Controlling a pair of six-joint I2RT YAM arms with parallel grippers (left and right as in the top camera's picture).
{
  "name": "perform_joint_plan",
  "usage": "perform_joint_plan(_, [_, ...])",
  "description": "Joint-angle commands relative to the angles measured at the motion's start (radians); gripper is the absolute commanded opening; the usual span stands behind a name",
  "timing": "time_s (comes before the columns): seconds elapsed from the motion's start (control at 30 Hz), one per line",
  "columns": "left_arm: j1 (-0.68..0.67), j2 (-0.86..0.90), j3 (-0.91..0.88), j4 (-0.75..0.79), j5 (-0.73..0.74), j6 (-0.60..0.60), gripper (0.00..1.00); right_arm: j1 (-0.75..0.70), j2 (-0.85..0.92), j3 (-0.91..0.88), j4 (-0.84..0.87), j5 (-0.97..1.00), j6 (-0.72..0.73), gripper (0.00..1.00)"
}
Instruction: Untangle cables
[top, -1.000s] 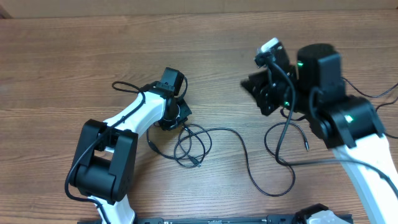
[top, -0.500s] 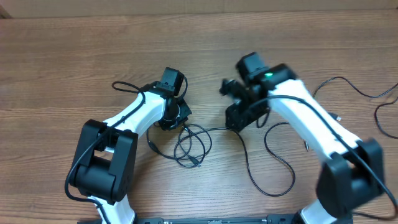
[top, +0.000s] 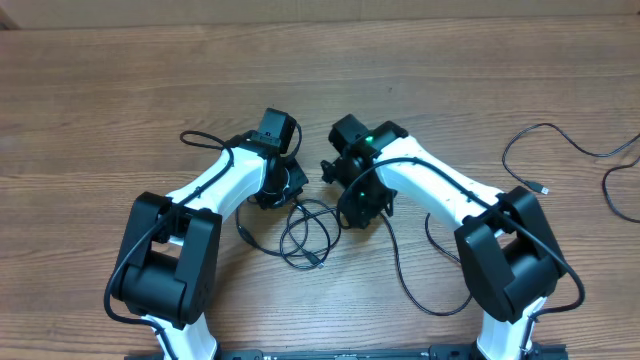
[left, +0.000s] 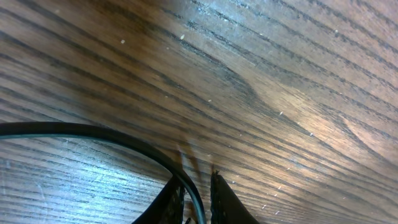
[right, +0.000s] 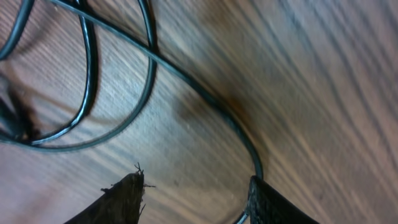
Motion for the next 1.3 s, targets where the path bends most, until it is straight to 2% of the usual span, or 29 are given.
perform_joint_plan(0.0, [-0.002, 0.006, -0.011, 0.0, -0.014, 0.015, 0.17, 0.012, 0.023, 0.0, 0.02, 0.038, -0.02, 0.52])
perform_joint_plan(0.2, [-0.002, 0.006, -0.011, 0.0, -0.014, 0.016, 0.17, 0.012, 0.052, -0.028, 0.084, 0.091, -0.021, 0.52])
perform_joint_plan(0.23, [-0.002, 0.006, -0.011, 0.0, -0.015, 0.016, 0.17, 0.012, 0.052, -0.044, 0.101, 0.089, -0.035, 0.49])
perform_joint_plan(0.47, [-0.002, 0.006, -0.011, 0.0, -0.015, 0.016, 0.17, -0.008, 0.052, -0.161, 0.227, 0.122, -0.042, 0.28])
perform_joint_plan(0.57, [-0.002, 0.006, -0.011, 0.0, -0.015, 0.016, 0.17, -0.033, 0.052, -0.202, 0.274, 0.141, -0.036, 0.07])
perform_joint_plan(0.6, [-0.002, 0.006, -0.011, 0.0, -0.015, 0.016, 0.17, -0.042, 0.052, -0.207, 0.28, 0.14, -0.03, 0.04])
perform_joint_plan(0.87, [-0.002, 0.006, -0.011, 0.0, -0.014, 0.016, 0.17, -0.108, 0.051, -0.192, 0.279, 0.112, 0.003, 0.04])
perform_joint_plan(1.0, [-0.002, 0.006, -0.011, 0.0, -0.015, 0.015, 0.17, -0.149, 0.04, -0.11, 0.229, 0.112, 0.097, 0.04])
perform_joint_plan(1.27, [0.021, 0.006, -0.011, -0.026, -0.024, 0.016, 0.19, -0.243, -0.028, 0.039, 0.167, 0.115, 0.19, 0.04])
